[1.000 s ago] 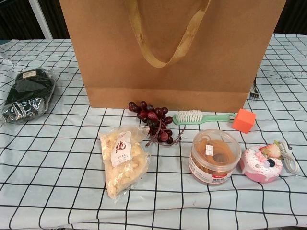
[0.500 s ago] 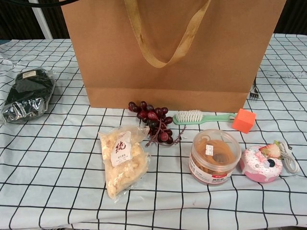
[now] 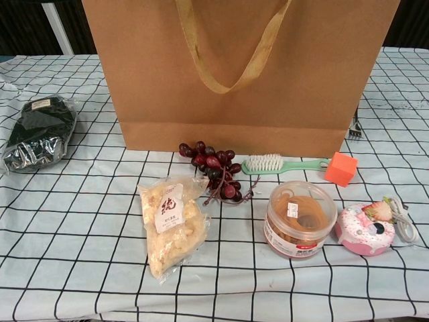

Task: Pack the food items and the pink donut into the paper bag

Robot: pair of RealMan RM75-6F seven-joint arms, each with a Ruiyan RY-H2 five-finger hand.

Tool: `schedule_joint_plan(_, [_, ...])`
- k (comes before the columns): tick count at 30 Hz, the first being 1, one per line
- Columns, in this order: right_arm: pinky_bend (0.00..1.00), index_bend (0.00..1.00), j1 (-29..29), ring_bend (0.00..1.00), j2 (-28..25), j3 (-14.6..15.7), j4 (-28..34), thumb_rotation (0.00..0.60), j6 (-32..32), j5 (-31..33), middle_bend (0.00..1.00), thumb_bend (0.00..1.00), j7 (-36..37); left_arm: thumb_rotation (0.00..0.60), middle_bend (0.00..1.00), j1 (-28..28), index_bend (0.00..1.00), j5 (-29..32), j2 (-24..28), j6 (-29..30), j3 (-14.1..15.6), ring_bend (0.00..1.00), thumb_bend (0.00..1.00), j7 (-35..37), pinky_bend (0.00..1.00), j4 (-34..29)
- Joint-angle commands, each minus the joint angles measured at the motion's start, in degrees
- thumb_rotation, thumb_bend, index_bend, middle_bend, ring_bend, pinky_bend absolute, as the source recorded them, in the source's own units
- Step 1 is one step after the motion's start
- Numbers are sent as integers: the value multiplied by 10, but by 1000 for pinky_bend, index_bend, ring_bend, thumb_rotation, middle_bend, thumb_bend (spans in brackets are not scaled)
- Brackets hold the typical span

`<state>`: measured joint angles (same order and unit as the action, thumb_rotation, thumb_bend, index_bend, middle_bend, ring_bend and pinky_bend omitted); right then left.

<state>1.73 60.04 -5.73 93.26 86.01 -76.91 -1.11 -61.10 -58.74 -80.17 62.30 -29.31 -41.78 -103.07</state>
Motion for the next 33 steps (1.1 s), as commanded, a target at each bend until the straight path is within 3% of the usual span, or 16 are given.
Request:
schedule_joint_plan(1, [231, 51, 1, 241, 0, 0, 1, 600, 2, -2, 145, 179, -1, 600, 62, 17, 118, -20, 21, 42, -3, 0, 3, -7, 64, -37])
schedule_joint_plan(5, [231, 51, 2, 241, 1, 1, 1, 600, 4, -3, 145, 179, -3, 600, 75, 78, 99, -74, 76, 105, 17, 0, 4, -6, 77, -138])
schedule_joint_plan(8, [231, 52, 2, 241, 1, 1, 4, 600, 6, -5, 145, 180, -6, 600, 93, 174, 101, -174, 158, 162, 81, 0, 5, 13, 90, -232])
schedule_joint_plan(10, [231, 51, 2, 241, 1, 2, 7, 600, 8, -8, 145, 180, -10, 600, 96, 251, 106, -281, 213, 205, 147, 0, 4, 62, 90, -240])
schedule_joint_plan(12, [231, 51, 3, 241, 2, 3, 10, 600, 10, -10, 145, 180, -16, 600, 98, 312, 110, -387, 250, 247, 210, 0, 4, 130, 90, -204])
schedule_joint_plan(15, [231, 52, 2, 241, 4, 3, 12, 600, 12, -11, 145, 180, -23, 600, 100, 351, 112, -472, 263, 291, 258, 0, 4, 224, 90, -131])
schedule_joint_plan(21, [231, 52, 0, 241, 14, 4, 12, 600, 14, -16, 145, 180, -42, 600, 102, 408, 111, -554, 212, 327, 350, 0, 4, 373, 90, 67])
schedule_joint_plan(25, [231, 52, -1, 242, 19, 3, 9, 600, 12, -11, 145, 181, -49, 600, 103, 403, 119, -586, 159, 289, 377, 0, 4, 406, 90, 141])
schedule_joint_plan(33, [231, 51, 1, 241, 17, 0, 12, 600, 13, -2, 145, 180, -54, 600, 98, 366, 101, -599, 80, 167, 386, 0, 5, 366, 88, 183])
